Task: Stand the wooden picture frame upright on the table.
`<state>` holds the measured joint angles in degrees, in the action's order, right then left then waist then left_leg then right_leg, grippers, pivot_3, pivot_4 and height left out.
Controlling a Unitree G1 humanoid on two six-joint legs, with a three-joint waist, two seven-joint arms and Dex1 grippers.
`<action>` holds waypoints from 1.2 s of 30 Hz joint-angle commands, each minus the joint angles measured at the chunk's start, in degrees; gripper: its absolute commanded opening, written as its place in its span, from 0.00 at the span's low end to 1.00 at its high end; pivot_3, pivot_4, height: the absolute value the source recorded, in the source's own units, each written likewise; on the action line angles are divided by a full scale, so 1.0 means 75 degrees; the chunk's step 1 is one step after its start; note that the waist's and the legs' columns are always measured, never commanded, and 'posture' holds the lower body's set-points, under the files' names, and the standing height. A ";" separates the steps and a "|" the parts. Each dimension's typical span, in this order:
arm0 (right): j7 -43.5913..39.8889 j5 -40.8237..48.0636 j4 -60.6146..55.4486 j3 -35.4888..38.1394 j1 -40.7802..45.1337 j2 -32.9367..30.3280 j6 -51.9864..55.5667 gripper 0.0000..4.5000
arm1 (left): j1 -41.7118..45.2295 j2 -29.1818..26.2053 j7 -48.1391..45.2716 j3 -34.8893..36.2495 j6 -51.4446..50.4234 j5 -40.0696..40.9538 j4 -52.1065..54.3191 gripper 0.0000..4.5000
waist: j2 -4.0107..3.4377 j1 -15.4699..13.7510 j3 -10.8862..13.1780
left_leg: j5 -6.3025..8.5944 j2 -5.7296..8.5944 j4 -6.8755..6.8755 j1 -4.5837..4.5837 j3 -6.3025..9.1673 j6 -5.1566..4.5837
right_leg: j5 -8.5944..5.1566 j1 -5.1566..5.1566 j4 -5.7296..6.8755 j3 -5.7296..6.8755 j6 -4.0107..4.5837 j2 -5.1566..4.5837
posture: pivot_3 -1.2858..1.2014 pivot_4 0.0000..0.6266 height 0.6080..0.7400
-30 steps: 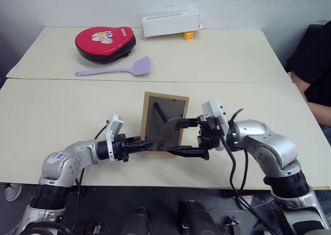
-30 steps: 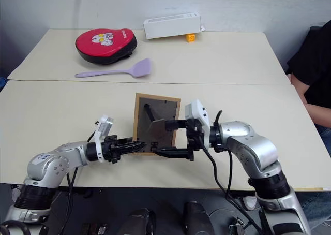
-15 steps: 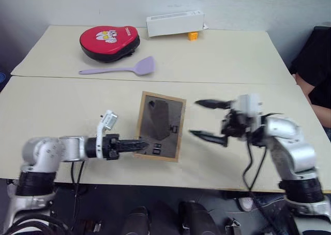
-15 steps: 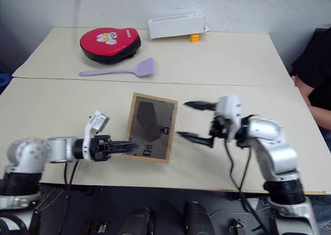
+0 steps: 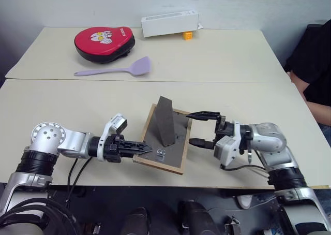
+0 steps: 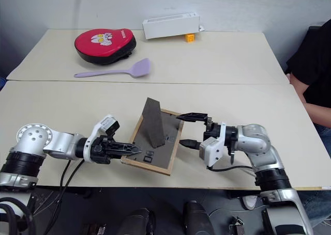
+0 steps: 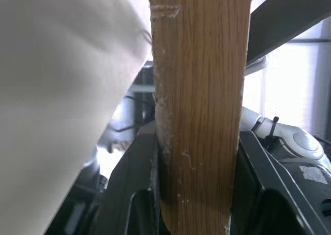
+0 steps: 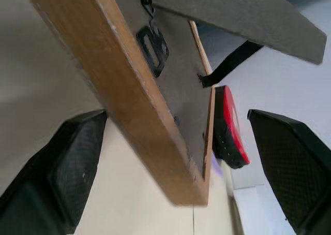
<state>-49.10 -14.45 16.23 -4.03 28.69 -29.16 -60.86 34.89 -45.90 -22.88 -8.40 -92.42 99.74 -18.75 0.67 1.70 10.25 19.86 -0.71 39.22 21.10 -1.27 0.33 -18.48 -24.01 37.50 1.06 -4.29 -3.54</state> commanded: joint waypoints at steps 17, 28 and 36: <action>0.3407 -0.1843 0.0647 -0.0334 0.0551 -0.0078 -0.0360 0.34 | 0.0005 0.0235 0.1198 0.0592 0.1209 0.1768 0.0772 0.44 | 0.0003 0.0015 0.0000 | -0.0010 0.0004 0.0003 -0.0003 -0.0001 0.0009 | -0.0002 -0.0001 0.0000 0.0000 0.0004 0.0004 | 0.52 0.24 1.00; 0.3669 -0.1125 0.0690 -0.0670 0.0726 -0.0351 -0.0362 0.28 | -0.1373 -0.1543 -0.0164 0.2721 0.2712 -0.0437 0.1610 0.77 | 0.0001 0.0122 0.0000 | -0.0015 0.0001 -0.0007 -0.0006 0.0002 0.0019 | -0.0009 -0.0007 -0.0002 -0.0002 0.0016 0.0006 | 0.52 0.24 1.00; 0.0168 0.7004 -0.1976 -0.0896 -0.0286 -0.0411 0.7475 0.28 | -0.3641 -0.1142 -0.4233 0.2979 0.9103 -0.6394 0.3344 1.00 | -0.0010 0.0004 0.0007 | -0.0014 -0.0009 -0.0013 -0.0002 0.0004 0.0017 | -0.0011 0.0001 -0.0019 0.0008 0.0021 0.0006 | 0.52 0.24 1.00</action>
<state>-43.58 24.67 8.34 -12.86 25.87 -30.81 -19.67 8.69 -55.05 -49.66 12.71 -31.25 56.96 2.81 0.60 1.73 10.31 19.77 -0.78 39.13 21.08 -1.23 0.44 -18.56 -24.00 37.37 1.11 -4.13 -3.52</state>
